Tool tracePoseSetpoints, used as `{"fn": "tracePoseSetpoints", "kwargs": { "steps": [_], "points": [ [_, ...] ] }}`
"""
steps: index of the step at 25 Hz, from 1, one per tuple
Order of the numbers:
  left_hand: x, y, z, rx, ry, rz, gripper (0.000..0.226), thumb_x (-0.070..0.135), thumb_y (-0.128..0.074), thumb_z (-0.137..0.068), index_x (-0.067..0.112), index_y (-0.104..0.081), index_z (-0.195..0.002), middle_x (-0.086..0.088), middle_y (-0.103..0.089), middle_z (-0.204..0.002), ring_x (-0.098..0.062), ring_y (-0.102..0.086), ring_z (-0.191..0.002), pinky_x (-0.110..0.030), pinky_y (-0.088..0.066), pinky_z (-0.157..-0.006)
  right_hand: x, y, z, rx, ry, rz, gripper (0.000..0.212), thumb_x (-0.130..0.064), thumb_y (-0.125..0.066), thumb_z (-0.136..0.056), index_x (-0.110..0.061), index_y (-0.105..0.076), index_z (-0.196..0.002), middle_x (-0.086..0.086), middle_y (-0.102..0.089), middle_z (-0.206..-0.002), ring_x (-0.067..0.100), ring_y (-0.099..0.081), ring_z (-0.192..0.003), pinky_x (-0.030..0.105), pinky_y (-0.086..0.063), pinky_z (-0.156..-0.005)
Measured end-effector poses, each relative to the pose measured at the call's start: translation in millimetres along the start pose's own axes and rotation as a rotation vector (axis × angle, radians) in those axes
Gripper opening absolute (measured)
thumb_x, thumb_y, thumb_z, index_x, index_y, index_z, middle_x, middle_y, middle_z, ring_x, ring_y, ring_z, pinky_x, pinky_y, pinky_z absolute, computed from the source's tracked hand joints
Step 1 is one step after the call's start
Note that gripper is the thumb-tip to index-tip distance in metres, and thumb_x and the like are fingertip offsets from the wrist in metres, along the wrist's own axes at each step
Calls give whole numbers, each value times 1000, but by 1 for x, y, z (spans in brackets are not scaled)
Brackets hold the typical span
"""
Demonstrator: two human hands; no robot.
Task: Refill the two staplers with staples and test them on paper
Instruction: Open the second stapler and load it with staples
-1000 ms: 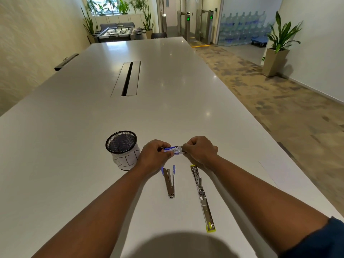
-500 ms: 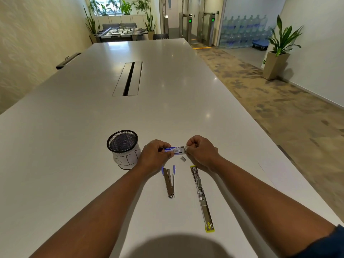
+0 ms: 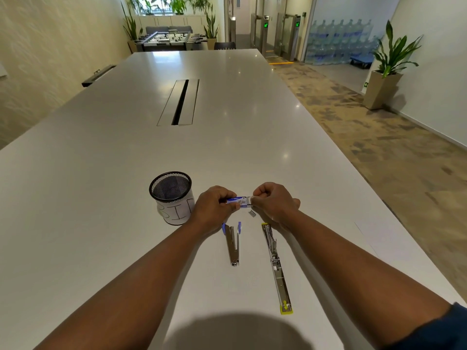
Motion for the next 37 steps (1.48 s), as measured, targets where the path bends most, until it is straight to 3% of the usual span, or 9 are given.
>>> {"fn": "tracePoseSetpoints", "kwargs": {
  "steps": [5,11,18,28,32,35,37],
  "points": [
    [-2,0,-1,0,-15,-18,25,20,-81,-84,14,-78,-109,4,-66,-97,-4,-59,-85,-11,-43,-71,-4,0,3,-11,34,-1,15,-41,-74,-81,-28,-67,-77,-14,-71,-78,9,-65,-82,47,-44,-97],
    [-2,-2,-1,-6,-17,-23,27,21,-80,-85,15,-77,-111,6,-65,-96,-3,-59,-84,-13,-43,-70,-5,1,6,-41,69,-22,14,-38,-74,-84,-32,-64,-77,-11,-71,-83,16,-69,-89,55,-48,-98],
    [-3,-2,-1,-9,-6,-17,27,22,-81,-84,15,-78,-110,7,-66,-96,-3,-60,-85,-15,-45,-71,0,0,3,-84,112,-112,14,-26,-79,-83,-30,-66,-82,-11,-73,-78,8,-69,-78,35,-58,-78],
    [1,-1,0,-22,14,7,28,20,-81,-84,14,-77,-112,8,-65,-95,-3,-60,-85,-13,-43,-70,0,0,4,-148,149,-141,11,-19,-77,-86,-25,-68,-89,1,-76,-89,18,-72,-87,34,-58,-78],
    [0,-1,1,-14,34,55,28,19,-82,-83,13,-77,-110,8,-67,-97,-7,-63,-88,-13,-47,-73,4,4,11,-220,179,-148,12,-18,-82,-80,-19,-72,-88,6,-75,-88,14,-68,-80,21,-54,-68],
    [-3,-2,-1,-16,45,66,32,20,-83,-82,13,-76,-113,9,-66,-98,-3,-63,-87,-5,-45,-69,9,4,14,-248,165,-12,20,-30,-86,-73,-26,-71,-85,-9,-74,-84,8,-68,-81,35,-47,-85],
    [-6,-2,0,-4,75,112,39,22,-84,-82,15,-73,-119,6,-67,-103,-4,-64,-90,-9,-49,-76,8,3,15,-213,152,36,20,-34,-85,-70,-29,-71,-83,-13,-74,-81,5,-67,-83,44,-38,-93]
  ]
}}
Point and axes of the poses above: each hand's wrist, its own z-axis away from the middle knuckle, its own y-axis out of the back of the hand, x = y × z, the point moved 5 cm from there along -z, towards the middle knuckle
